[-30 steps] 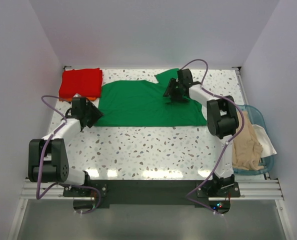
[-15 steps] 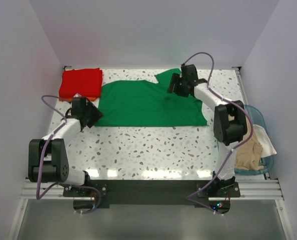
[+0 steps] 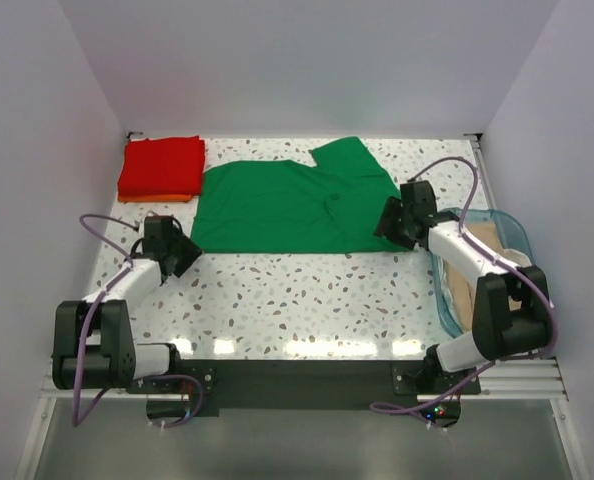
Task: Fold and stack the t-shirts
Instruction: Fold the tshirt
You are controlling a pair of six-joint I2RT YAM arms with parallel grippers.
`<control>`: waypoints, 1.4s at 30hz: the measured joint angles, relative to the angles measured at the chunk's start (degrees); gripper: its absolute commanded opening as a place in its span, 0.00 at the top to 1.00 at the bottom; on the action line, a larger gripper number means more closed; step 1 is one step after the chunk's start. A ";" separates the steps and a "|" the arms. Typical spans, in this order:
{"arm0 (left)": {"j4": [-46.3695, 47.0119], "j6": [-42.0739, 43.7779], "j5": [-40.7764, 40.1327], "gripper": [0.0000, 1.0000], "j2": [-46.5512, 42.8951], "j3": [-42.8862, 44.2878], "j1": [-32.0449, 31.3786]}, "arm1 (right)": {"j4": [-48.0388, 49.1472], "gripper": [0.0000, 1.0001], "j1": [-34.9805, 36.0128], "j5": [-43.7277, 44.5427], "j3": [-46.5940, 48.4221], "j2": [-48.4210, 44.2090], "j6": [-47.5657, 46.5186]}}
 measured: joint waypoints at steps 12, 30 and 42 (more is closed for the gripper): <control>7.34 -2.95 -2.32 0.47 2.71 -3.41 0.00 | 2.23 0.41 -2.64 -0.20 -10.38 -2.73 2.43; 14.16 -5.18 -4.33 0.72 8.37 -1.90 0.00 | 10.29 0.53 -8.37 -1.01 -10.78 2.75 4.61; 9.05 -5.46 -5.22 1.00 8.74 0.11 0.00 | 5.99 0.97 -8.79 1.66 -6.64 0.90 3.32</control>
